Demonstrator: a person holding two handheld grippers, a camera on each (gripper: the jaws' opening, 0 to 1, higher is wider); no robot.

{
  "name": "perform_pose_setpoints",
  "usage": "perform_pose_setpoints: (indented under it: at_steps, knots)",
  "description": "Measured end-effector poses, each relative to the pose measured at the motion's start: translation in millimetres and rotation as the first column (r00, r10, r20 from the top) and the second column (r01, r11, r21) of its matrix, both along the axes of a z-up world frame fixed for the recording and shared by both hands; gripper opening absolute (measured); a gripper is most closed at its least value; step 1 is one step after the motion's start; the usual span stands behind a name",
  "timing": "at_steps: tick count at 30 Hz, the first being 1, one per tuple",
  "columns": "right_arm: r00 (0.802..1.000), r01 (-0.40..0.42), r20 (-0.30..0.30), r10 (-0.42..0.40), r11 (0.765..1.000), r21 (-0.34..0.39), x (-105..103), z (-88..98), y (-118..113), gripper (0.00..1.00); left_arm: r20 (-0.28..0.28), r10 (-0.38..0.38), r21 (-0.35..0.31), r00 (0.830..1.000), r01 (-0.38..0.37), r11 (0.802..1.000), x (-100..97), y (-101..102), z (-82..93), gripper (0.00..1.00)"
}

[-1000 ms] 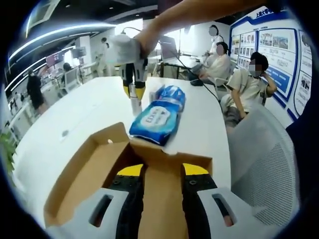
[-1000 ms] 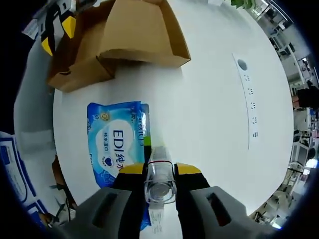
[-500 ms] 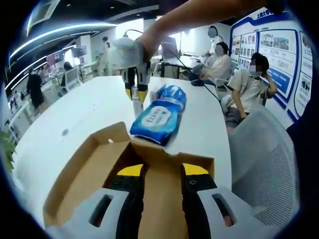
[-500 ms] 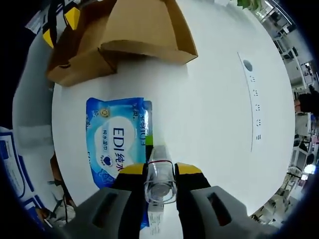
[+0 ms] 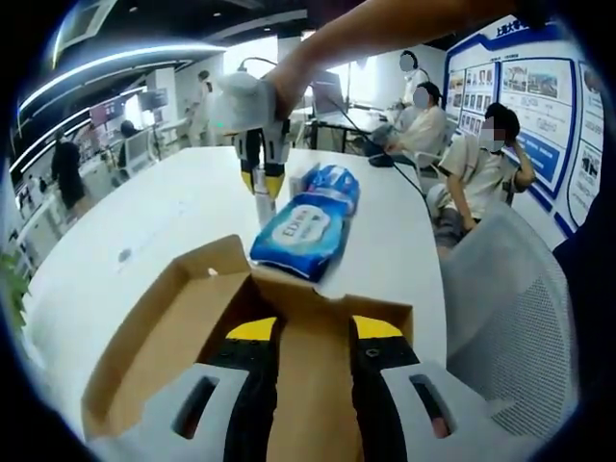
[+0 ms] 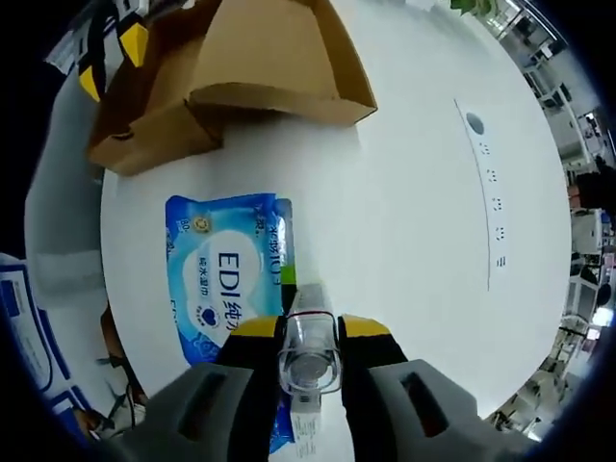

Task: Operate the shoe box by opening the lid, removing the specified soft item, and placing it in the target area until the item is outside and the box remains undamaged.

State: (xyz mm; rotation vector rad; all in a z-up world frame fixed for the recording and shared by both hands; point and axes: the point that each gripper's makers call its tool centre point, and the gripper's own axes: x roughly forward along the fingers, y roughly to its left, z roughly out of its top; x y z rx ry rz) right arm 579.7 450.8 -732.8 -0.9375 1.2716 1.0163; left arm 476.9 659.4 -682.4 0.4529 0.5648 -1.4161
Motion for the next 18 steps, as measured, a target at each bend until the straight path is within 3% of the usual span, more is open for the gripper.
perform_pose_setpoints:
  at_steps: [18]
  knots:
    - [0.999, 0.044, 0.032, -0.045, 0.999, 0.033, 5.6, 11.4, -3.0, 0.26, -0.001, -0.001, -0.007, 1.000, 0.001, 1.000, -3.4, -1.8, 1.8, 0.27]
